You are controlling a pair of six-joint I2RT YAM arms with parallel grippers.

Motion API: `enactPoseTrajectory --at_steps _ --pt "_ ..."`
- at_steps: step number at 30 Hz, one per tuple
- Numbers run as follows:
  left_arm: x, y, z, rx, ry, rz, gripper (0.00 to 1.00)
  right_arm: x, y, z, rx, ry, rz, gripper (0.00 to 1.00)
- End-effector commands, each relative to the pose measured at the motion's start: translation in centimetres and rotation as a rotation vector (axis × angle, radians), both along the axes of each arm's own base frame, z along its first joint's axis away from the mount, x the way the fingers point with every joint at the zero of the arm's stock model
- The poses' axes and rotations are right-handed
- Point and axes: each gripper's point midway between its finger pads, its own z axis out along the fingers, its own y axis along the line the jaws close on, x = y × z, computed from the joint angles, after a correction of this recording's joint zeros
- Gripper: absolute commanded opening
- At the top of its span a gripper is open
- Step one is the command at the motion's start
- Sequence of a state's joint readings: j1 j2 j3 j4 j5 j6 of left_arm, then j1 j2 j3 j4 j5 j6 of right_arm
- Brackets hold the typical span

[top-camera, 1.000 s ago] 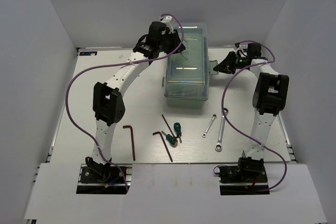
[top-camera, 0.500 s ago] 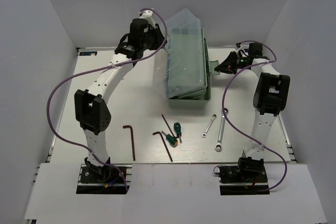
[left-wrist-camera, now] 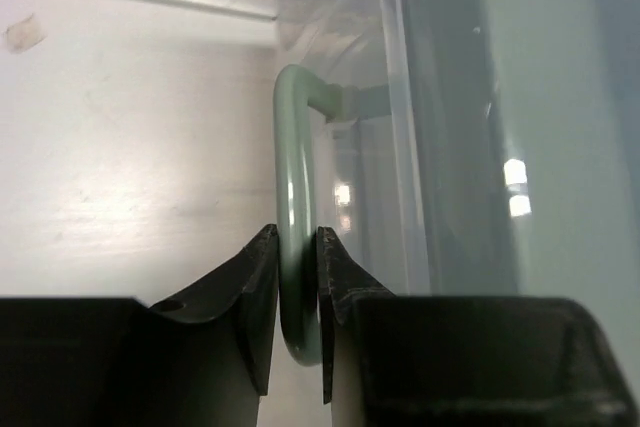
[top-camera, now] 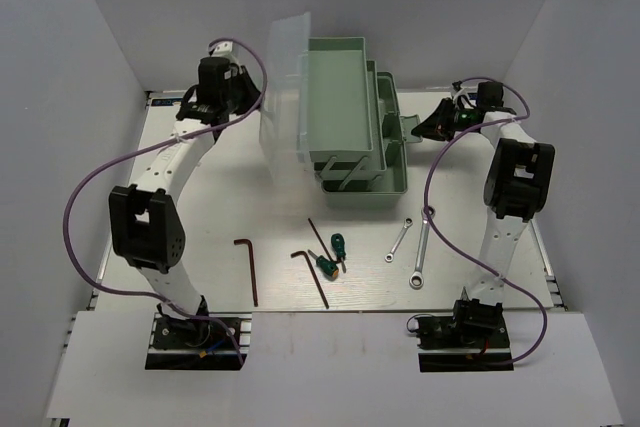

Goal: Sort the tools into containers

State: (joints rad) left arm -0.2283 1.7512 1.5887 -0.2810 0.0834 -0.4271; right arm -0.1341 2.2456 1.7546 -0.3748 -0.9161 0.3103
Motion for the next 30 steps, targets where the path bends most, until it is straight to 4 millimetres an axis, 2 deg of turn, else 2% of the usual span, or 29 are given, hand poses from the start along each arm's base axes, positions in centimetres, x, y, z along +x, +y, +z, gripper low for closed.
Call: enactPoseTrajectory --at_steps 1,2,4,6,7,9,10,11,12,13,14,17,20,21,23,24,27,30 --pt "-1.4 3.4 0.4 0.018 0.000 0.073 0.00 1.3 -2.9 1.9 -0.067 -0.121 -0.033 0.00" --pt "-2.0 3.6 -0.1 0.021 0.012 0.073 0.00 1.2 -2.9 2.0 -0.071 -0.127 -0.030 0.00" --pt "-2.1 4.8 -0.7 0.022 0.020 0.098 0.15 1.2 -3.1 2.0 -0.070 -0.128 -0.030 0.00" --pt "-2.7 5.2 -1.0 0.011 0.031 0.103 0.31 1.1 -2.9 2.0 -0.066 -0.123 -0.026 0.00" --pt "-3.0 5.1 -1.9 0.011 0.053 0.095 0.43 1.1 -2.9 2.0 -0.064 -0.123 -0.027 0.00" --pt "-3.2 5.7 -1.8 0.010 0.050 0.107 0.58 1.0 -2.8 1.9 -0.061 -0.122 -0.021 0.00" --pt "-3.8 5.8 -2.6 0.014 0.072 0.107 0.67 0.9 -2.8 1.9 -0.060 -0.118 -0.021 0.00" --pt "-3.8 6.5 -2.0 0.017 0.060 0.128 0.72 0.9 -2.7 1.9 -0.060 -0.119 -0.019 0.00" --pt "-4.3 6.9 -3.2 0.034 0.098 0.148 0.76 0.7 -2.7 2.0 -0.062 -0.122 -0.013 0.00" --pt "-4.5 7.6 -2.7 0.036 0.092 0.165 0.79 0.7 -2.8 1.9 -0.062 -0.118 -0.013 0.00" --pt "-4.8 8.3 -3.1 0.045 0.108 0.188 0.82 0.6 -2.8 2.0 -0.065 -0.117 -0.014 0.00" --pt "-6.1 10.9 -3.4 0.088 0.145 0.280 0.83 0.6 -3.0 1.9 -0.072 -0.122 -0.011 0.00" --pt "-7.2 12.5 -1.9 0.106 0.125 0.355 0.85 0.7 -3.1 2.0 -0.074 -0.118 -0.018 0.00" --pt "-7.7 13.4 -2.0 0.119 0.134 0.384 0.85 0.8 -3.2 1.9 -0.077 -0.116 -0.020 0.00" --pt "-8.6 13.6 -0.9 0.117 0.109 0.394 0.85 0.8 -3.1 1.9 -0.078 -0.112 -0.016 0.00" --pt "-9.1 14.3 -1.3 0.124 0.116 0.415 0.85 1.0 -3.2 2.0 -0.077 -0.114 -0.019 0.00" --pt "-10.0 14.3 -0.2 0.117 0.088 0.417 0.86 1.4 -3.1 1.9 -0.081 -0.113 -0.021 0.00" --pt "-11.0 14.6 -0.4 0.111 0.088 0.416 0.86 1.5 -3.1 1.9 -0.082 -0.107 -0.018 0.00"
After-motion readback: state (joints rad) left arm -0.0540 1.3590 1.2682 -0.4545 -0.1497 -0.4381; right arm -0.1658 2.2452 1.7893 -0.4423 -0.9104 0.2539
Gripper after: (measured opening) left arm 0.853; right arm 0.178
